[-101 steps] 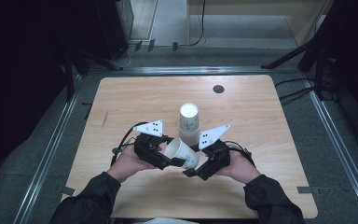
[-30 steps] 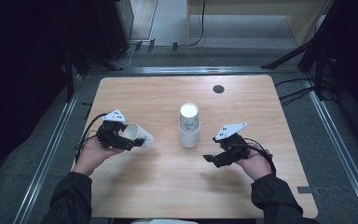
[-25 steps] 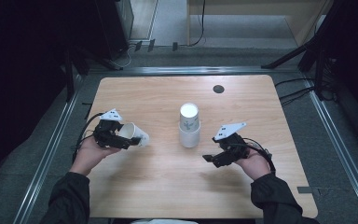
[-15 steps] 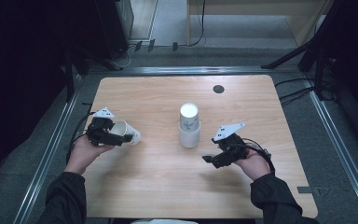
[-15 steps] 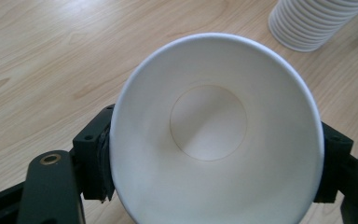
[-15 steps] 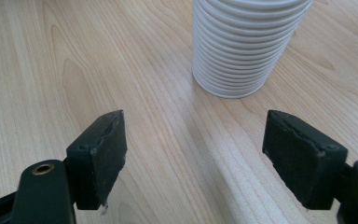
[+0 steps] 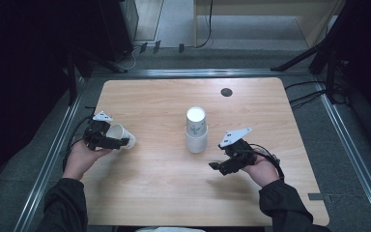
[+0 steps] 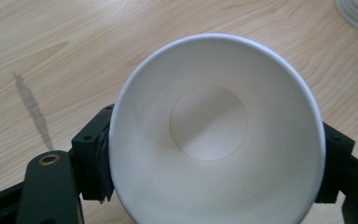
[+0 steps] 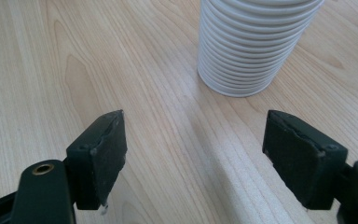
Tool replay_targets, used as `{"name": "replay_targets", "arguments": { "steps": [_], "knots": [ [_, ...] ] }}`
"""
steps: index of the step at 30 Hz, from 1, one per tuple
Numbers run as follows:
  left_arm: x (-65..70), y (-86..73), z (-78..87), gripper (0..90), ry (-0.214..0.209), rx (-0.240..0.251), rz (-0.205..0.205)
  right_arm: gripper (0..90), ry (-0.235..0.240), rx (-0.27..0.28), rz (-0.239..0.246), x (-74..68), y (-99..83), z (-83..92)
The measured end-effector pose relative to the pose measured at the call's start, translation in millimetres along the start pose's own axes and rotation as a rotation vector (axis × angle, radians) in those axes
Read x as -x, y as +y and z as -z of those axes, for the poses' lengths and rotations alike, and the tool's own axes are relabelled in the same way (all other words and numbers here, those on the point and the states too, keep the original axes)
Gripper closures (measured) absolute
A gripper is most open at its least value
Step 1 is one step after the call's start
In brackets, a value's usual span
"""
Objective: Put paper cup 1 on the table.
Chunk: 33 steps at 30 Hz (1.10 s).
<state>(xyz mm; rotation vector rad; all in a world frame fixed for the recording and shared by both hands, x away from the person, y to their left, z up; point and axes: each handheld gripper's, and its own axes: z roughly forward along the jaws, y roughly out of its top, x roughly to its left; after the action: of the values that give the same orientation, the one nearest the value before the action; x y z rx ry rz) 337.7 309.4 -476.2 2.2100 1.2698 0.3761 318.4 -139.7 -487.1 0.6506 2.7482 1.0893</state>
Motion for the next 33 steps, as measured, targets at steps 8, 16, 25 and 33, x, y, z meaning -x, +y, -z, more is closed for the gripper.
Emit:
{"name": "replay_targets", "arguments": {
  "steps": [8, 16, 25, 33],
  "knots": [
    [-7.0, -3.6, -0.8, 21.7, 0.051, -0.037, 0.024, 22.0, -0.002, -0.002, 0.005, -0.3, 0.1, -0.9],
    [-3.1, -2.9, -6.9, 21.4, 0.076, -0.078, -0.009, 22.0, 0.002, -0.007, 0.007, -1.1, 0.2, -1.7],
    [-1.2, -1.4, -11.8, 20.4, 0.073, -0.096, -0.017, 21.9, 0.003, -0.008, 0.007, -1.4, 0.5, -2.0],
    [1.2, -0.5, -15.0, 18.0, 0.06, -0.1, -0.026, 21.9, 0.005, -0.011, 0.011, -1.8, 1.0, -3.3]
  ]
}}
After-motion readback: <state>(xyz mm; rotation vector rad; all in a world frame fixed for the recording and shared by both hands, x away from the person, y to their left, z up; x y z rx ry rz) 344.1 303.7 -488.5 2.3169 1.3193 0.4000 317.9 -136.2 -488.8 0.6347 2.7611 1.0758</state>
